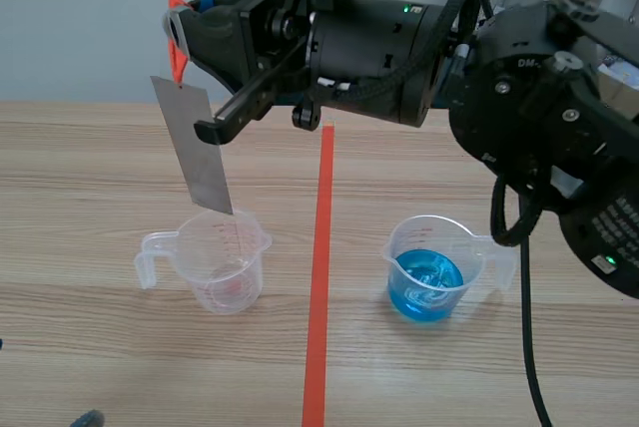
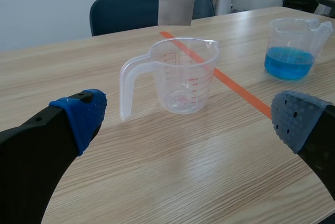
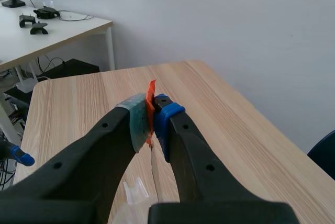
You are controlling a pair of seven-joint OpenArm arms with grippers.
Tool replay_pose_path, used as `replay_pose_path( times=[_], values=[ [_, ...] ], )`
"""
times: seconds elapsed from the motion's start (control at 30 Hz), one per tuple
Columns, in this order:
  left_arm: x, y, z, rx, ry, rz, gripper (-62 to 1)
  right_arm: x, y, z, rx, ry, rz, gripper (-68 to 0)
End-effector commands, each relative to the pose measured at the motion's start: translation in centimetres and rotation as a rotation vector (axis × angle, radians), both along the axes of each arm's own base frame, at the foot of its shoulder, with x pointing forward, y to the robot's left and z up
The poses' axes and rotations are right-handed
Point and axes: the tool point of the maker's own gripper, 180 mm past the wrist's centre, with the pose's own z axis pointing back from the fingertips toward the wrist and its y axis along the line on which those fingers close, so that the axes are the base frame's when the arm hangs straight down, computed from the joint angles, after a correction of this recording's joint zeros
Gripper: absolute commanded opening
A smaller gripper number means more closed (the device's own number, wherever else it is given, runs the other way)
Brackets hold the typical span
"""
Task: Do the redox reaction experiment. lift the metal plate out of the left beaker
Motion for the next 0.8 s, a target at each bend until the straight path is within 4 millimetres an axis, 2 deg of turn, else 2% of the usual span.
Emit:
replay_pose_path(
  times=[0.0, 0.3, 0.53, 0.77],
  values=[
    [0.2, -0.1, 0.7, -0.019, -0.026, 0.004, 1.4, 0.1, -0.3, 2.0, 0.028, -0.038, 0.008, -67.3],
    [0.2, -0.1, 0.7, -0.019, -0.027, 0.004, 1.4, 0.9, -1.4, 3.4, 0.031, -0.014, 0.025, -67.3],
    [0.2, -0.1, 0.7, -0.019, -0.027, 0.004, 1.4, 1.5, -2.8, 5.6, 0.080, 0.021, 0.050, -67.3],
    [0.2, -0.1, 0.7, -0.019, -0.027, 0.004, 1.4, 1.4, -2.8, 5.6, 0.076, 0.072, 0.075, -67.3]
  ],
)
